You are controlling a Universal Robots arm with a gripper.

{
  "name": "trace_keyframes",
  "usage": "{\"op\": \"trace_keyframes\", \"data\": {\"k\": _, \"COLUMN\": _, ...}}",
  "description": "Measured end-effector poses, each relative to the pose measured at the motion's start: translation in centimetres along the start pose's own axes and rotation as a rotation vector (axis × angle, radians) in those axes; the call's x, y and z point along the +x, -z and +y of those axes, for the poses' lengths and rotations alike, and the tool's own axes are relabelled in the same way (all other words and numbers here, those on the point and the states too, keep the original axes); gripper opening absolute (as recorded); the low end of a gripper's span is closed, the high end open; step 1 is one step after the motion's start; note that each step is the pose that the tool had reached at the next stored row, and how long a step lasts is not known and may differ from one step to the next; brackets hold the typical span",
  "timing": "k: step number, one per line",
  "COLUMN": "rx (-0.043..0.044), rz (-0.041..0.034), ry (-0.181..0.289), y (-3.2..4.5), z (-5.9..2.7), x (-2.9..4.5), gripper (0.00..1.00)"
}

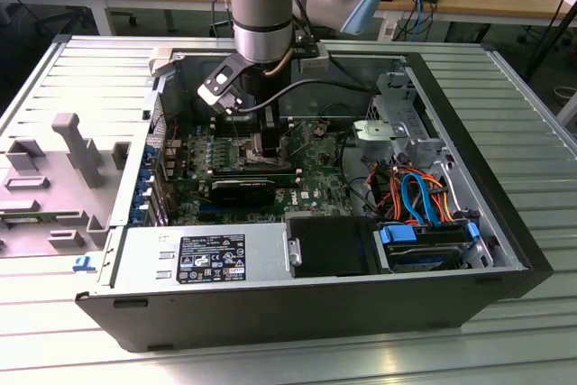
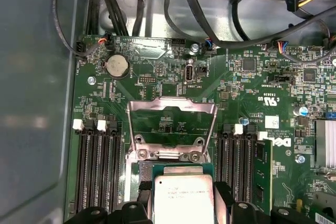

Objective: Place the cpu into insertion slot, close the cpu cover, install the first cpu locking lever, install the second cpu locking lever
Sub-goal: 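Place the cpu into insertion slot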

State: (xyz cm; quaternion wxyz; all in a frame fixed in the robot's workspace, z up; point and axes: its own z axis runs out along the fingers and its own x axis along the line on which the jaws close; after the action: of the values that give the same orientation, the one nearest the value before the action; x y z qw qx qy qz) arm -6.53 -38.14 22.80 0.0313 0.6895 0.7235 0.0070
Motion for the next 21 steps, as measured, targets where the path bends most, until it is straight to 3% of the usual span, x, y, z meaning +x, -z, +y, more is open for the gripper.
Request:
{"op": "trace_keyframes", "data": {"k": 2, "rx": -0.0001, "rz": -0.0001, "ry": 0.000, "y": -0.02, "z": -0.01, "x": 0.01, "gripper": 0.55}}
{"op": "trace_keyframes", "data": {"k": 4, "rx": 0.0000, "rz": -0.0001, "ry": 0.000, "y": -0.59, "z": -0.10, "x": 0.04, "gripper": 0.55}}
{"op": "trace_keyframes", "data": {"k": 16, "rx": -0.0001, "rz": 0.0000, "ry": 0.000, "y": -0.69, "z": -0.33, "x": 0.32, "gripper": 0.55}}
{"op": "trace_keyframes", "data": {"k": 18, "rx": 0.0009, "rz": -0.0015, "ry": -0.026, "y": -2.01, "z": -0.71, "x": 1.18, "gripper": 0.55}}
{"op": "trace_keyframes", "data": {"k": 21, "rx": 0.0010, "rz": -0.0017, "ry": -0.030, "y": -2.27, "z": -0.77, "x": 1.19, "gripper": 0.55}}
